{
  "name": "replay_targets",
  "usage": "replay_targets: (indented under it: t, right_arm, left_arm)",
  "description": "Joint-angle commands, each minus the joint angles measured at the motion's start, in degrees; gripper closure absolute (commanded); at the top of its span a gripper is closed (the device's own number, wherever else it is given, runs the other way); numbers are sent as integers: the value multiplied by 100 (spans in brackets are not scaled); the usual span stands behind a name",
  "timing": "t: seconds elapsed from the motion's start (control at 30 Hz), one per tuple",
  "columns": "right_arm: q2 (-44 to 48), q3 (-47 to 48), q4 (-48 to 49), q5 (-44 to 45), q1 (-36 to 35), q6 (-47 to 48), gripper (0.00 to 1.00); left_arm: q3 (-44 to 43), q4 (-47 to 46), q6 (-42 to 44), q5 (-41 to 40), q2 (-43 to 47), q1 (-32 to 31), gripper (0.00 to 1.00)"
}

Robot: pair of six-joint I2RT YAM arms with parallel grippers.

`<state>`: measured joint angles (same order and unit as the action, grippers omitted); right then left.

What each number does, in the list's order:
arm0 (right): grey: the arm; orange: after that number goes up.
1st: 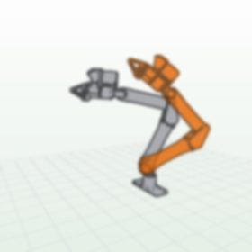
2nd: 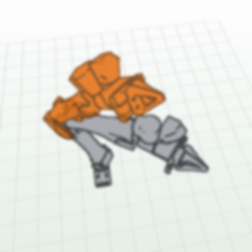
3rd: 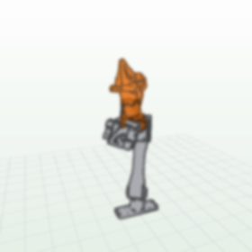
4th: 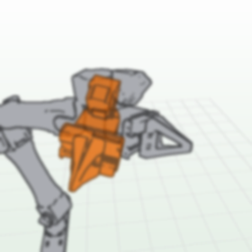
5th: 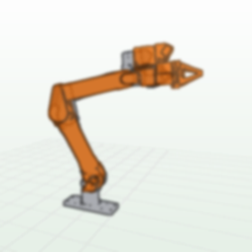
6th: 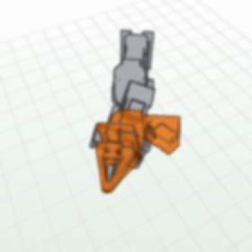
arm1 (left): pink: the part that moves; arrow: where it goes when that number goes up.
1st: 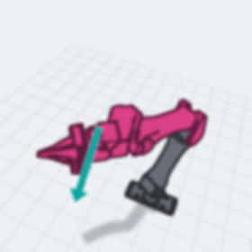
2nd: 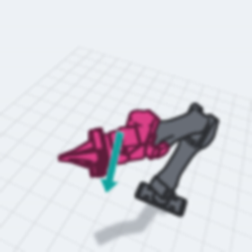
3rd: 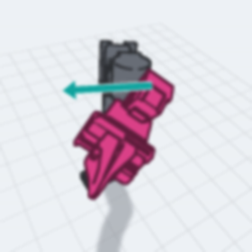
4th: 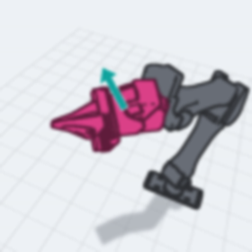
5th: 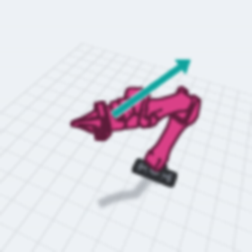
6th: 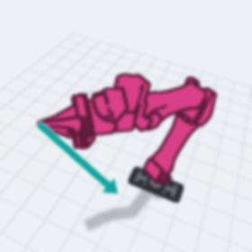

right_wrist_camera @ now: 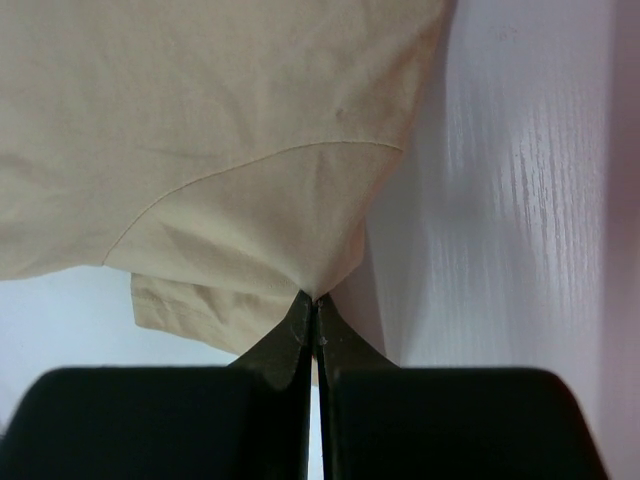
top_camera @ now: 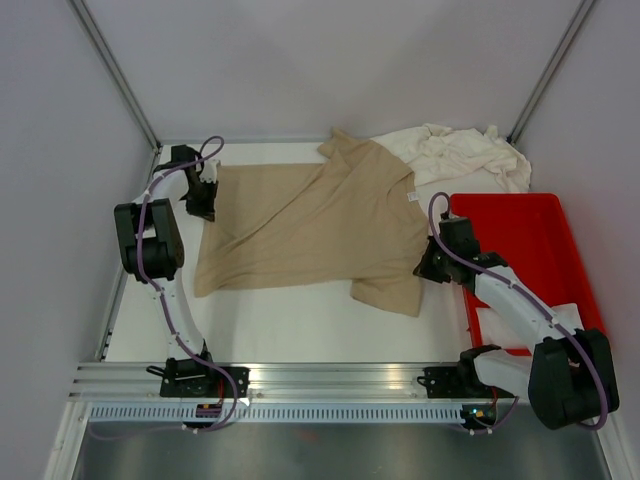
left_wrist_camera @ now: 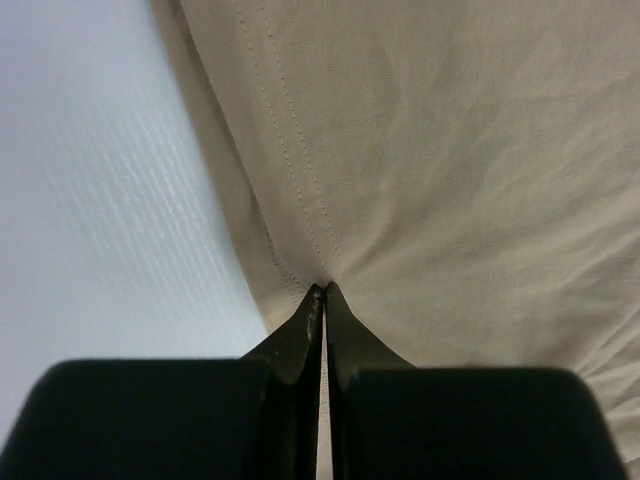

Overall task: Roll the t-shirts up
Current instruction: Flatten the tshirt

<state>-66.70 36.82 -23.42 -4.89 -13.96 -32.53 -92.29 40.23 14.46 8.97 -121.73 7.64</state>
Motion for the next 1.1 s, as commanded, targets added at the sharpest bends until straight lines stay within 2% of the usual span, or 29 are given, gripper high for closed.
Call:
replay_targets:
  t: [0.0, 0.33, 0.7, 0.73, 0.77, 0.8, 0.83, 0.93, 1.07]
  right_arm:
    - [218, 124, -285, 163, 86, 124, 100]
    - [561, -52, -672, -12, 437, 256, 100]
    - [465, -113, -488, -337, 446, 230, 100]
    - [456, -122, -462, -364, 438, 213, 100]
    - [447, -148, -427, -434, 446, 195, 100]
    - [438, -157, -366, -460, 438, 160, 100]
    - [429, -157, -348, -487, 446, 160, 100]
    - [377, -140, -312, -540, 446, 177, 100]
    - [455, -131, -225, -654, 446, 177, 100]
  left_arm:
    - [-447, -120, -101, -168, 115, 115, 98]
    - [-913, -112, -40, -264, -52, 247, 98]
    - [-1230, -112, -13, -63, -395, 229, 98]
    - [-1221, -103, 22, -45, -404, 229, 94]
    - [-1195, -94, 39, -10, -387, 229, 86]
    - [-1160, -85, 57, 17, -334, 229, 71]
    - [-1107, -68, 92, 52, -273, 238, 66]
    - [-730, -50, 354, 297, 385, 229, 57]
    - [313, 387, 943, 456, 1842, 186, 56]
